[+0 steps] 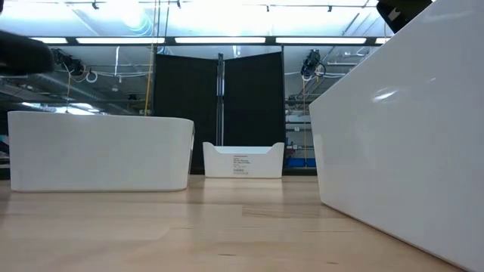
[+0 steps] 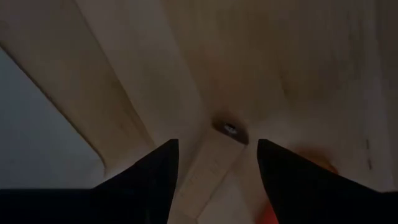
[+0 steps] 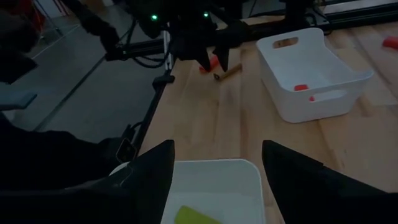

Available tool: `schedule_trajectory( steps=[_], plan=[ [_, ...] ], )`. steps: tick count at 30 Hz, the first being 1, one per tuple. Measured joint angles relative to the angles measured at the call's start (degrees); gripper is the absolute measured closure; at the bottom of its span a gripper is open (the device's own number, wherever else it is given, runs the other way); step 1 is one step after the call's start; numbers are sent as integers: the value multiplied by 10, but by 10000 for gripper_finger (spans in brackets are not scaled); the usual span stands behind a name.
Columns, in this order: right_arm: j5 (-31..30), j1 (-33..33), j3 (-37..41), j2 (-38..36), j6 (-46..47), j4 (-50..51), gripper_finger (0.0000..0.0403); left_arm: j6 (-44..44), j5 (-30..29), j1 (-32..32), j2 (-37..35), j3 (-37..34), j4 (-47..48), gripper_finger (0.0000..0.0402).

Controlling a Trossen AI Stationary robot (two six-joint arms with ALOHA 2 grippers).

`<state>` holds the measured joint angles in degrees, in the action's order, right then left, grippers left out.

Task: Sort blocks
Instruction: Put the left light brown block into the top white bin

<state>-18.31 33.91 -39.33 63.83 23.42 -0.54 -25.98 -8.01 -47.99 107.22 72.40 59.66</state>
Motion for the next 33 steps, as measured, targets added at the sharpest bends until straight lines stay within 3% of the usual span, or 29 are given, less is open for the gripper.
schedule_trajectory(
  steps=[15, 19, 24, 29, 33],
  plan=[
    [0, 0, 0, 0, 0, 2, 152, 0, 44, 8, -3, -68, -34, 182],
    [0, -3, 0, 0, 0, 2, 153, 3, 50, 17, -2, -69, -37, 218],
    [0, -3, 0, 0, 0, 2, 153, 4, 56, 24, -2, -69, -44, 300],
    [0, -3, 0, 0, -6, 4, 153, 1, 60, 25, -2, -55, -35, 301],
    [0, -3, 0, 0, -7, 4, 155, -9, 22, 27, -40, -17, -15, 301]
  ],
)
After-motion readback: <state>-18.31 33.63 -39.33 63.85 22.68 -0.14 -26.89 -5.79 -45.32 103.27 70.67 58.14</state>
